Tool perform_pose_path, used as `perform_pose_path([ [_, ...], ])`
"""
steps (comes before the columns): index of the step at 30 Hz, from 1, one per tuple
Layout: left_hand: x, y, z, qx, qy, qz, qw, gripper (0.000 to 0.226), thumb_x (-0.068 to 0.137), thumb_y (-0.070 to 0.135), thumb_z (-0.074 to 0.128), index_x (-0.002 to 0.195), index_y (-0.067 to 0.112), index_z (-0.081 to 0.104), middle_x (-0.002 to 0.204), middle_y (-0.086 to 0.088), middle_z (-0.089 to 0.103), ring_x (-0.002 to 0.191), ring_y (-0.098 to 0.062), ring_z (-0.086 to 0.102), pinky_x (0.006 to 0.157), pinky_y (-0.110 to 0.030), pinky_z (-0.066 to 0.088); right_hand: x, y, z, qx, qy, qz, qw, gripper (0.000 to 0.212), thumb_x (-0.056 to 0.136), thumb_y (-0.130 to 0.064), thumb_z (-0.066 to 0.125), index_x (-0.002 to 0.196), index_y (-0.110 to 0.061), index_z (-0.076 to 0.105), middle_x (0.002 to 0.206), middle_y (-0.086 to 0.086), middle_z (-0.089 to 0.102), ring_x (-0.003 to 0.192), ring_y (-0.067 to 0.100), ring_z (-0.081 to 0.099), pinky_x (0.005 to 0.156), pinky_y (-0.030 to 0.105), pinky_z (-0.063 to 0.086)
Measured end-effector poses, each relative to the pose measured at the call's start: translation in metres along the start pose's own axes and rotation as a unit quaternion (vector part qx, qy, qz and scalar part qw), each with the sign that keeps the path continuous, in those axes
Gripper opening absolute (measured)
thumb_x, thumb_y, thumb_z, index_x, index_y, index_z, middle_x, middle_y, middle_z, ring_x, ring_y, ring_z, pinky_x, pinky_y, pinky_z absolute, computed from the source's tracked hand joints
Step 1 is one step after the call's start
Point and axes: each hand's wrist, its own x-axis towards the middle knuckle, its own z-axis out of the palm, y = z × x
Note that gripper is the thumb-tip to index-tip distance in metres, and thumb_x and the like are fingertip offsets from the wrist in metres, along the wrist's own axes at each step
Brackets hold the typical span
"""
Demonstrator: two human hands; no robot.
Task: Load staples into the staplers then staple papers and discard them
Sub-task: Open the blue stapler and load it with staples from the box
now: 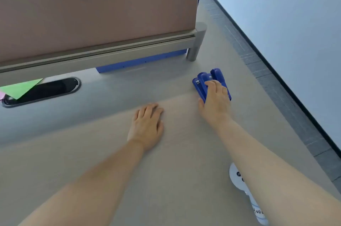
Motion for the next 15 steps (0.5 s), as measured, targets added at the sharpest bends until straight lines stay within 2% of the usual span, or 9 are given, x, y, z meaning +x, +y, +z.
perform_pose_path([
  [3,0.003,-0.002,0.004,0.009,0.035,0.010,0.999,0.059,0.077,0.041,0.022,0.124,0.020,0.050,0.139,-0.006,0.046,0.129,-0.028,0.039,0.110,-0.039,0.027,0.017,0.000,0.012,-0.002,-0.008,0.049,0.999,0.060,0.085,-0.014,0.056,0.136,-0.006,0.026,0.143,0.013,0.035,0.120,0.033,0.041,0.098,0.040,0.036],
  [8,0.006,-0.007,0.009,0.015,0.042,0.018,0.999,0.055,0.077,0.039,0.025,0.123,0.020,0.050,0.139,-0.006,0.046,0.128,-0.028,0.039,0.109,-0.040,0.026,0.028,0.000,0.022,-0.008,-0.017,0.103,0.995,0.071,0.084,0.000,0.054,0.142,-0.009,0.013,0.134,0.017,0.041,0.116,0.033,0.045,0.092,0.042,0.043],
  [12,0.006,-0.006,0.010,0.014,0.040,0.021,0.999,0.057,0.077,0.040,0.024,0.123,0.021,0.049,0.139,-0.006,0.045,0.128,-0.028,0.038,0.109,-0.040,0.026,0.026,-0.001,0.021,0.005,-0.036,0.094,0.995,0.078,0.081,0.006,0.055,0.143,-0.009,0.011,0.131,0.017,0.042,0.113,0.032,0.046,0.092,0.040,0.043],
  [15,0.006,-0.006,0.008,0.009,0.032,0.018,0.999,0.061,0.076,0.041,0.019,0.127,0.021,0.045,0.143,-0.003,0.040,0.132,-0.025,0.033,0.111,-0.037,0.022,0.016,-0.006,0.020,0.029,-0.046,0.065,0.996,0.076,0.079,0.008,0.054,0.142,-0.010,0.016,0.130,0.016,0.043,0.111,0.031,0.046,0.092,0.040,0.043],
])
